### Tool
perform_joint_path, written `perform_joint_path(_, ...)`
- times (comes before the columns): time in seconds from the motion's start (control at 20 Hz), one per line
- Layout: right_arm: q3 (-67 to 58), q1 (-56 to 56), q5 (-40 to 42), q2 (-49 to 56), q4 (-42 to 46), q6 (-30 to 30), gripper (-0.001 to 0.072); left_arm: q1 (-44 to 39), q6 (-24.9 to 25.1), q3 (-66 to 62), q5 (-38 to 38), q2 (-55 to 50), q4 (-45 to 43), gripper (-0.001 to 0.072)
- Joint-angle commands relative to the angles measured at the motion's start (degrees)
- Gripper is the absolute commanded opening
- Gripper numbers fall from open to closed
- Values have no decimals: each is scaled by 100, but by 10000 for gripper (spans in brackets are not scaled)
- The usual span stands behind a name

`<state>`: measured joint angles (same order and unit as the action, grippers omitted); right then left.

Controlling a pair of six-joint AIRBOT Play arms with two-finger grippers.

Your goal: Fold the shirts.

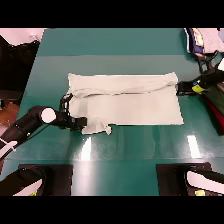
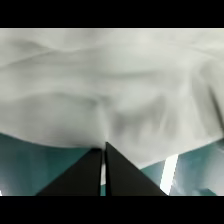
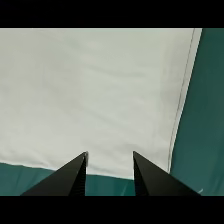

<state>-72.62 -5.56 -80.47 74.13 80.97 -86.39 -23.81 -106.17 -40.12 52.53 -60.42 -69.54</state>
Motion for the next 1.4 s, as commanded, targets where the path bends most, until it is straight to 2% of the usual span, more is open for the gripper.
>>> perform_joint_path(0.0,688,-372,-313,-4,15,2,348,4,520,-595,566,66,-186,28)
perform_joint_path(0.25,1803,-1268,197,-4,-35,122,347,2,629,-791,553,72,-223,28)
perform_joint_path(0.45,2214,-1423,743,-2,-44,323,352,4,612,-791,557,72,-221,29)
perform_joint_path(0.55,2282,-1419,881,0,-201,428,481,2,612,-791,557,72,-203,29)
perform_joint_path(0.75,2308,-1419,1161,37,-649,509,470,2,610,-791,588,72,-201,28)
perform_joint_path(0.9,2308,-1416,892,203,-651,511,418,4,612,-791,660,72,-201,29)
perform_joint_path(0.95,2308,-1419,787,264,-651,546,287,4,612,-791,664,72,-201,28)
perform_joint_path(1.0,2308,-1416,713,302,-651,612,123,4,612,-793,664,72,-203,28)
perform_joint_path(1.05,2308,-1419,634,304,-649,710,16,4,614,-807,682,72,-208,28)
perform_joint_path(1.15,2306,-1419,514,125,-636,804,14,2,623,-953,964,72,-297,28)
perform_joint_path(1.25,2288,-1449,328,-313,-623,802,13,2,772,-1298,1580,72,-431,27)
perform_joint_path(1.35,2109,-1462,-212,-796,-605,780,12,-125,879,-1738,2159,74,-490,27)
